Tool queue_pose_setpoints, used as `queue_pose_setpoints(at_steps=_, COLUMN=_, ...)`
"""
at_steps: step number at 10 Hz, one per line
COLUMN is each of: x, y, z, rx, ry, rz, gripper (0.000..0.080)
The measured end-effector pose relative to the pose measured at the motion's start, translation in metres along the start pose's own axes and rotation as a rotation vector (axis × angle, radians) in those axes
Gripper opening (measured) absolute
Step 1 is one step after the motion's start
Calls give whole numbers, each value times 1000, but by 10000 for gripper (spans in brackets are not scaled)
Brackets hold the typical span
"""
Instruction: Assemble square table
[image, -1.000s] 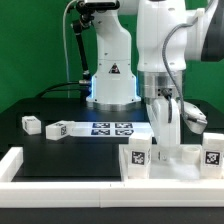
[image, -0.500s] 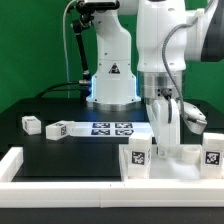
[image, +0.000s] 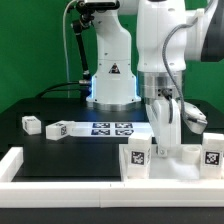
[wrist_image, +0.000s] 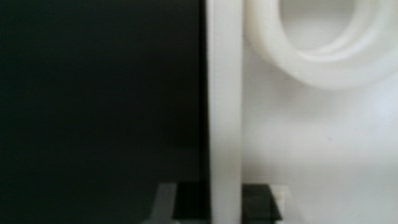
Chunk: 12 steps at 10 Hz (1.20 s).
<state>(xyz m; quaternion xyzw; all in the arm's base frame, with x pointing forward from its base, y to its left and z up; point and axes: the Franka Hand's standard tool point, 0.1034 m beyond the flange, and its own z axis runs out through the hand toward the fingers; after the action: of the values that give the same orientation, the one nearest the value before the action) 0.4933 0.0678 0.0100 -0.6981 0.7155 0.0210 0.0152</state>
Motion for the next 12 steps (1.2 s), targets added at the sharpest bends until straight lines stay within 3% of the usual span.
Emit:
queue_pose_setpoints(at_steps=6, x=1, y=0, z=0, rx=5, ry=2, rz=-9, gripper=61)
queue_pose_setpoints(at_steps=7, x=10, y=7, z=-3, rx=35, ry=18, rz=-61, gripper=60)
queue_pose_setpoints(at_steps=9, x=34, y=26, z=-5, rx=47, ry=53, rz=-213, gripper=59)
queue_pose_setpoints(at_steps=10, x=45, y=26, z=-4, rx=53, ry=73, rz=-346, gripper=59)
queue_pose_setpoints(at_steps=12, x=48, y=25, z=-4, rx=51, ry=76, rz=-425, gripper=60)
